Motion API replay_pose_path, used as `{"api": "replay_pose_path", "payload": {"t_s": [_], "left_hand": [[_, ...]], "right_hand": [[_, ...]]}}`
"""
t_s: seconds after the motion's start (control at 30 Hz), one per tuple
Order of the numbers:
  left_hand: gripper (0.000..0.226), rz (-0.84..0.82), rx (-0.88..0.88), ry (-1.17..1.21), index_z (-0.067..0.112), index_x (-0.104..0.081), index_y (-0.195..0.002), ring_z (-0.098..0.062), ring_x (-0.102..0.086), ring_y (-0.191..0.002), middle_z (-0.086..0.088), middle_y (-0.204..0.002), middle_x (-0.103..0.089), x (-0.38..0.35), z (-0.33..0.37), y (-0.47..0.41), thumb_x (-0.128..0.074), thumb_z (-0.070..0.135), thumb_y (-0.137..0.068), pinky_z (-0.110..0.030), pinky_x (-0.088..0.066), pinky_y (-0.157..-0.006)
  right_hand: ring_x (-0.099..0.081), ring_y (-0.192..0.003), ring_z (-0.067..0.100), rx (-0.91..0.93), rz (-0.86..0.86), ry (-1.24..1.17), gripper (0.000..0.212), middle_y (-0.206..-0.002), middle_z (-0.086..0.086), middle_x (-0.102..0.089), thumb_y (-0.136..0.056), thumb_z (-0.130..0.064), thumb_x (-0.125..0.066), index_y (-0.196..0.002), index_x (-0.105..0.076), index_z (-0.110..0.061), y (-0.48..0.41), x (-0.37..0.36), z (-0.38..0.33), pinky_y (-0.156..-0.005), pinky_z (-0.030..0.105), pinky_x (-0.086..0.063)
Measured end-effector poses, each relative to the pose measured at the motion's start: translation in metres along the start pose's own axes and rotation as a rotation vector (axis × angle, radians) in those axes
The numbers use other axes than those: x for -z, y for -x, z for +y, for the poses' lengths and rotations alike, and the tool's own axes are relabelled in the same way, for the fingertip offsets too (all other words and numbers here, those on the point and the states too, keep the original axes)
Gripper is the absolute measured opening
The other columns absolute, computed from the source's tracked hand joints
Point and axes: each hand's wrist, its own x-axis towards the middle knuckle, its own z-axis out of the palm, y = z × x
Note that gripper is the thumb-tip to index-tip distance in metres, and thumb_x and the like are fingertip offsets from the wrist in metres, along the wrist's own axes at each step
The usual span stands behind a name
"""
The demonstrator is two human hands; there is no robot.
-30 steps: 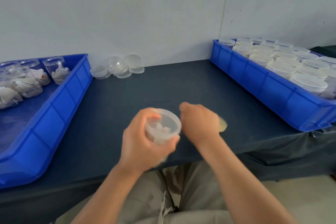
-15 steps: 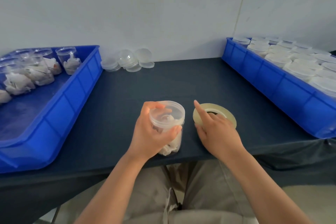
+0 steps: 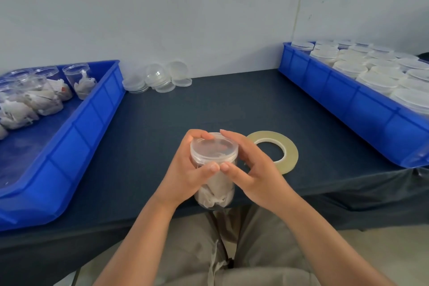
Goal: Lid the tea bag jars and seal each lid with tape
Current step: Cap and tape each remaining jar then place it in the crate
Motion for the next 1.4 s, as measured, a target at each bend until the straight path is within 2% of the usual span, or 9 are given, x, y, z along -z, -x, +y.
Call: {"api": "replay_pose_path", "payload": {"t_s": [0.23,0.37,0.47,0.63,0.8,1.0,1.1,1.23,1.4], "left_hand": [[0.057,-0.033,0.023,0.007,0.043,-0.056,-0.125,-0.021,-0.071,-0.114,0.006,-0.124,-0.069,-0.002,0.000,-0.002,-0.075,0.075,-0.083,-0.026,-0.056,-0.091],[0.090,-0.052,0.057,-0.020,0.032,-0.041,-0.150,-0.023,-0.063,-0.131,0.005,-0.139,-0.064,0.002,-0.005,-0.002,-0.068,0.084,-0.081,-0.029,-0.053,-0.104],[0.096,-0.048,0.057,-0.084,0.027,-0.043,-0.152,-0.019,-0.059,-0.137,0.005,-0.146,-0.061,0.003,-0.006,-0.002,-0.062,0.089,-0.080,-0.032,-0.052,-0.108],[0.082,0.038,0.029,-0.103,0.030,-0.033,-0.161,0.004,-0.050,-0.140,0.031,-0.147,-0.054,-0.006,-0.010,0.008,-0.057,0.072,-0.095,-0.008,-0.042,-0.104],[0.077,0.126,0.005,-0.093,0.033,-0.036,-0.154,-0.011,-0.062,-0.132,0.021,-0.141,-0.061,-0.019,-0.017,0.015,-0.071,0.053,-0.089,-0.017,-0.050,-0.102],[0.086,0.062,-0.010,-0.120,0.030,-0.032,-0.155,-0.005,-0.058,-0.134,0.027,-0.141,-0.058,-0.014,-0.011,0.008,-0.059,0.080,-0.089,-0.012,-0.044,-0.104],[0.085,-0.010,-0.032,-0.138,0.025,-0.031,-0.157,-0.006,-0.057,-0.135,0.026,-0.143,-0.055,-0.012,-0.010,0.007,-0.051,0.079,-0.095,-0.012,-0.043,-0.105],[0.066,-0.097,-0.017,-0.155,0.050,-0.029,-0.156,-0.012,-0.053,-0.141,0.018,-0.151,-0.051,-0.009,-0.016,0.011,-0.040,0.080,-0.099,-0.022,-0.046,-0.110],[0.064,-0.050,-0.027,-0.025,0.043,-0.040,-0.161,-0.013,-0.046,-0.150,0.011,-0.163,-0.047,-0.002,-0.030,0.012,-0.028,0.074,-0.106,-0.024,-0.042,-0.115]], "right_hand": [[-0.061,-0.136,0.012,-0.044,-0.068,-0.197,0.057,-0.145,-0.016,-0.064,-0.105,-0.032,-0.059,-0.159,-0.042,-0.031,0.001,0.009,0.006,-0.105,0.022,-0.051],[-0.054,-0.139,-0.001,-0.037,-0.052,-0.164,0.053,-0.147,-0.027,-0.060,-0.108,-0.033,-0.051,-0.159,-0.040,-0.033,-0.001,0.009,0.008,-0.106,0.011,-0.045],[-0.057,-0.138,0.004,-0.041,-0.021,-0.202,0.054,-0.143,-0.024,-0.063,-0.109,-0.036,-0.052,-0.160,-0.038,-0.038,0.000,0.004,0.005,-0.108,0.018,-0.048],[-0.071,-0.118,0.013,-0.052,0.146,-0.241,0.055,-0.122,-0.011,-0.076,-0.097,-0.041,-0.069,-0.150,-0.053,-0.040,0.001,-0.006,0.002,-0.100,0.022,-0.054],[-0.063,-0.132,0.004,0.015,0.131,-0.123,0.054,-0.148,-0.012,-0.064,-0.095,-0.044,-0.069,-0.146,-0.050,-0.050,0.003,-0.005,0.005,-0.108,0.024,-0.052],[-0.060,-0.133,-0.001,0.096,0.175,0.044,0.044,-0.151,-0.017,-0.059,-0.103,-0.050,-0.063,-0.146,-0.053,-0.049,0.003,0.001,0.008,-0.103,0.022,-0.055],[-0.050,-0.140,0.002,0.102,0.124,0.178,0.070,-0.150,-0.031,-0.046,-0.083,-0.064,-0.080,-0.143,-0.052,-0.039,0.003,0.002,0.000,-0.102,0.022,-0.055],[-0.057,-0.114,-0.001,-0.014,0.120,0.450,0.086,-0.127,-0.031,-0.049,-0.067,-0.086,-0.076,-0.130,-0.039,-0.043,0.003,0.010,-0.018,-0.085,0.024,-0.056],[-0.039,-0.128,-0.014,-0.079,0.024,0.506,0.112,-0.142,-0.033,-0.037,-0.073,-0.075,-0.080,-0.163,-0.020,-0.044,0.008,0.035,-0.034,-0.096,0.009,-0.038]]}}
